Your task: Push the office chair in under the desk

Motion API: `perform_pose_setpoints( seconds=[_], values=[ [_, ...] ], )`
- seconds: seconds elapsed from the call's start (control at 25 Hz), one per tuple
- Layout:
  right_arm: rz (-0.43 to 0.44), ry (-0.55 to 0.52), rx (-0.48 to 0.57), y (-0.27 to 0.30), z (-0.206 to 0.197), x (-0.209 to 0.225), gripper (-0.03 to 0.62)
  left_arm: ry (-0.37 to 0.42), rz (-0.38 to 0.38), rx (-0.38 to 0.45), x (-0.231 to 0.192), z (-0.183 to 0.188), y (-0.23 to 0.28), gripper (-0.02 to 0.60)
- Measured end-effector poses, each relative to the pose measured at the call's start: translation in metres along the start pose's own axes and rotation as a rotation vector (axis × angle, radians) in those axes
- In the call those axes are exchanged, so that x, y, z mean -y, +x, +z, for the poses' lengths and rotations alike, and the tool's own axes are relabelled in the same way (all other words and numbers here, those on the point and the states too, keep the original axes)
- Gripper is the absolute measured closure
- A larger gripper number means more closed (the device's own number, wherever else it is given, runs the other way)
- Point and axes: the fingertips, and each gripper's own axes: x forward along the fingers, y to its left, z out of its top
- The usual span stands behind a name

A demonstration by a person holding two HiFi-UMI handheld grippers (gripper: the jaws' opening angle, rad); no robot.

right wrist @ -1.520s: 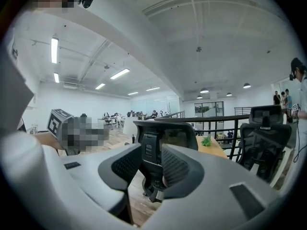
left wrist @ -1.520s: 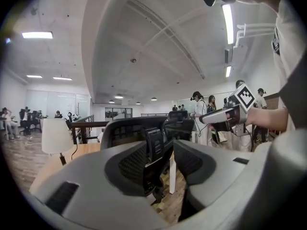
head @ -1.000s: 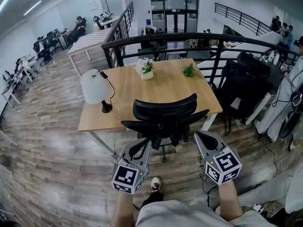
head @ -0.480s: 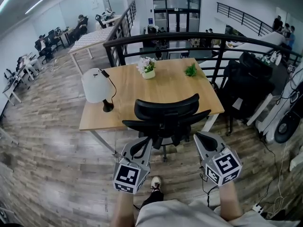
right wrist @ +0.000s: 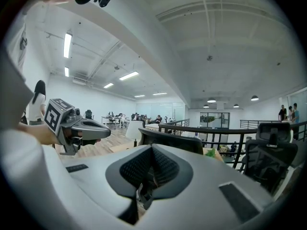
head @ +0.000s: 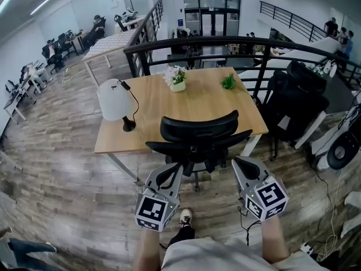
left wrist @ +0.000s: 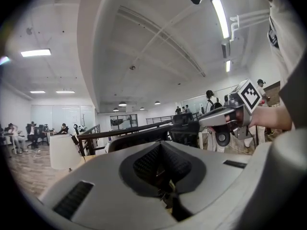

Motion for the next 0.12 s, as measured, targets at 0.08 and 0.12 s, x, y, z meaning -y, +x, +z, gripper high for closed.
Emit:
perform_pose_setpoints(
  seconds=[0.08,0.12],
  values=[
    [0.002,0.000,-0.001,0.0005,-0.0008,-0.0005,0.576,-0.003,-0.001,0.002,0.0003,-0.0008,0.0001,0.566],
    [0.003,0.000,-0.002,0.0007,-0.0012,-0.0007,0.576,-0.004,-0.001,0.002,0.0004,-0.0014,0.0002,0.566]
  ],
)
